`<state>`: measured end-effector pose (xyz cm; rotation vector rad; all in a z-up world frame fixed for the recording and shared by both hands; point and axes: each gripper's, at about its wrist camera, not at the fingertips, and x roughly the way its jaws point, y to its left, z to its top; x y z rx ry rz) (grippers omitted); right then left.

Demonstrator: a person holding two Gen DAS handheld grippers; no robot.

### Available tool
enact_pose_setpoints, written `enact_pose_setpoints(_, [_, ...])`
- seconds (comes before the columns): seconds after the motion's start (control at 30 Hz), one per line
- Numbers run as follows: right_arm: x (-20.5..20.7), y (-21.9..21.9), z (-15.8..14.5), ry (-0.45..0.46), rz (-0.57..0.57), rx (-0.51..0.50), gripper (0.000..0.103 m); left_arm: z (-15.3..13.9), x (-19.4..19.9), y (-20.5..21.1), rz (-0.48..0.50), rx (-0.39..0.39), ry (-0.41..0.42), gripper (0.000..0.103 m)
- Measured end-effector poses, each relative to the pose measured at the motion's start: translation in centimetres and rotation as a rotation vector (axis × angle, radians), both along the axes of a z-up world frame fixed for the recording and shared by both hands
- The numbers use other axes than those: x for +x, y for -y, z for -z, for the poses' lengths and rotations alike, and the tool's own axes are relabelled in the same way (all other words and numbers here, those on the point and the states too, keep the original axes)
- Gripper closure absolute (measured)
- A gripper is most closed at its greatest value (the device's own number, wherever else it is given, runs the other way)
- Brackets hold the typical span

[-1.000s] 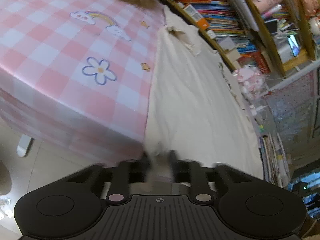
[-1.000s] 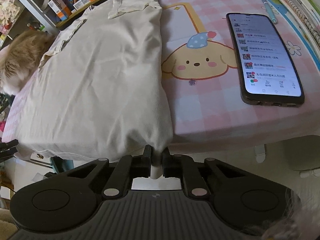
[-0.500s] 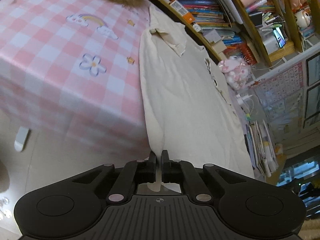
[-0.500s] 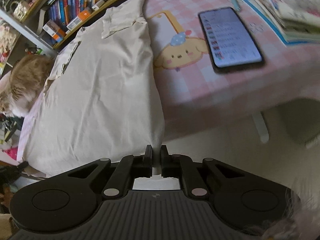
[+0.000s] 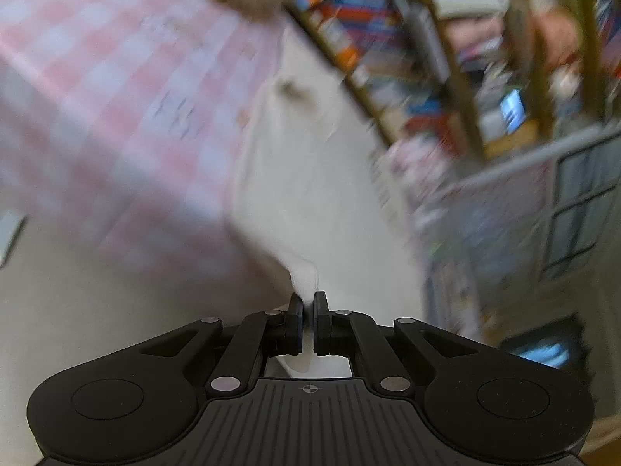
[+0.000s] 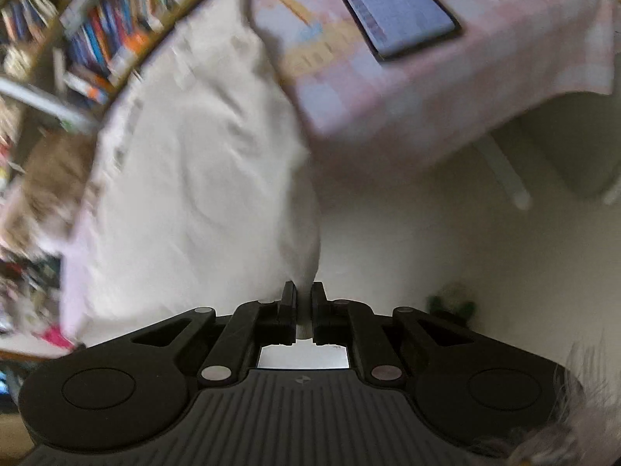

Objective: Fold clothes
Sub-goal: 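Lift the hem with both grippers and fold it over toward the collar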

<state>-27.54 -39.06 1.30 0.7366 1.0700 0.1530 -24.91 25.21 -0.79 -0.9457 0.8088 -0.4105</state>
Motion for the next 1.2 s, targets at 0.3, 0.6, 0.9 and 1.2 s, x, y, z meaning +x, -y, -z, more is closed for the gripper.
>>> enact_pose_setpoints(0.3, [6.6,1.6,-4.6,0.33,0.286,0.339,0.097,-3.1,9.1,-1.2,-0.252,-0.3,0.195,0.1])
enact_pose_setpoints(0.6, [20.6,1.6,-8.7,0.451,0.307,0.435,0.097,-6.4,20.5,-1.1,-0.38,-0.262,0.219,0.1])
enact_pose_setpoints(0.9, [32.9,1.4,-7.8,0.395,0.264,0.438,0.097,-5.5,28.7,0.5,-0.451,-0.173,0.148,0.1])
enact_pose_setpoints(1.2, [40.5,1.5,-3.9,0.295,0.264,0.423,0.097,-3.4,34.3,1.9,-0.488,-0.098,0.072,0.1])
